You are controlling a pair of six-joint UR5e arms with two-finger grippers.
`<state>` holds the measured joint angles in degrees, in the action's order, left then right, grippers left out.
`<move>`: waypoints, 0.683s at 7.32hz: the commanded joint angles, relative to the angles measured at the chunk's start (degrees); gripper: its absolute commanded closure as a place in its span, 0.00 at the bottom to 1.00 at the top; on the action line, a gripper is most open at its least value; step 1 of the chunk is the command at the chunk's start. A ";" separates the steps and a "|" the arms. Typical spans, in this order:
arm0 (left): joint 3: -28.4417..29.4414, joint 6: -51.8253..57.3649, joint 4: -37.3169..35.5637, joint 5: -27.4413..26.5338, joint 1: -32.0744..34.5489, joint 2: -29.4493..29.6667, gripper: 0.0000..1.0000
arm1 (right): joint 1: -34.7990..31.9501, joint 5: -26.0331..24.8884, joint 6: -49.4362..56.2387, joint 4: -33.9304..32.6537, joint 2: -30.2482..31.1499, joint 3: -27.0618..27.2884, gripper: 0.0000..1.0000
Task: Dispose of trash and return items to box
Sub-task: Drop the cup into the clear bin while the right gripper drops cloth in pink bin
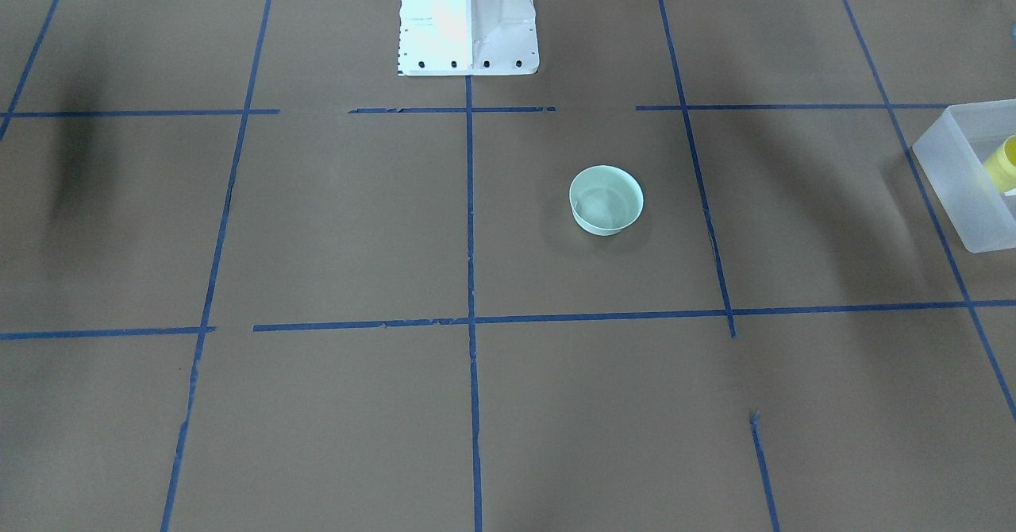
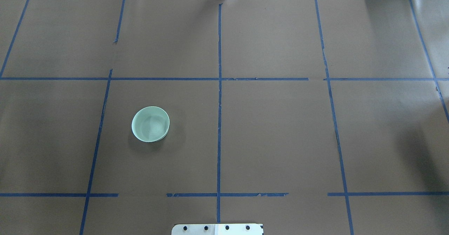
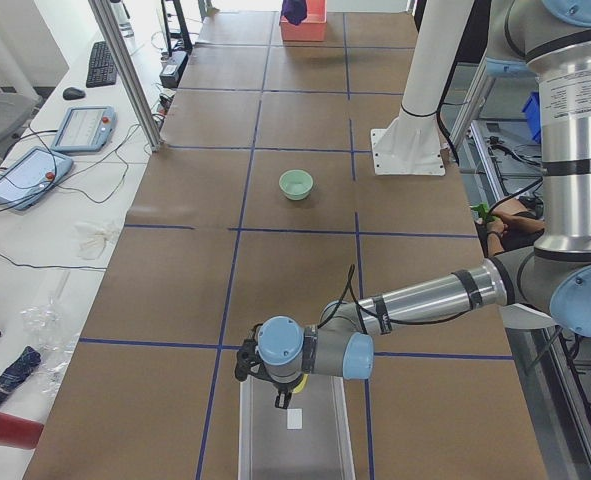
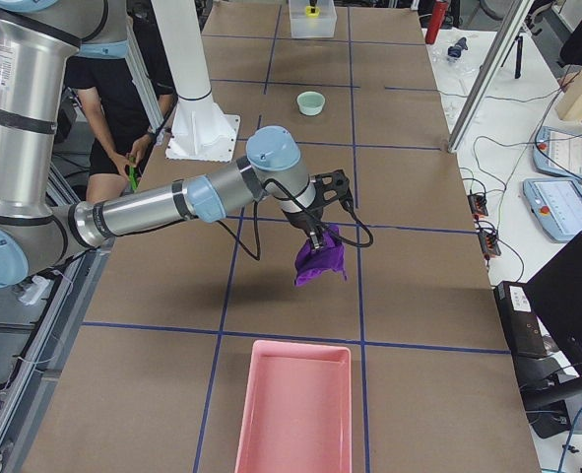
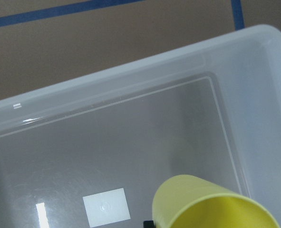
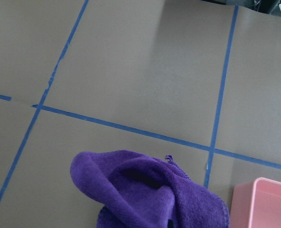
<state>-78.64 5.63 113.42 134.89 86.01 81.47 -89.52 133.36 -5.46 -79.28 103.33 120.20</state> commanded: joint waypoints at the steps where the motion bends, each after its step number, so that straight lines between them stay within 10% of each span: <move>1: -3.59 -0.10 2.77 -0.15 0.13 -0.08 0.00 | -3.36 -1.78 7.80 -3.07 0.03 -0.31 1.00; 5: -20.30 -0.88 -3.71 -2.07 4.51 0.18 0.00 | -7.33 -14.66 23.62 -9.05 -0.84 -1.62 1.00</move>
<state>-94.16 5.15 112.44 133.74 88.55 81.54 -96.16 123.96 13.09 -86.93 103.08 119.47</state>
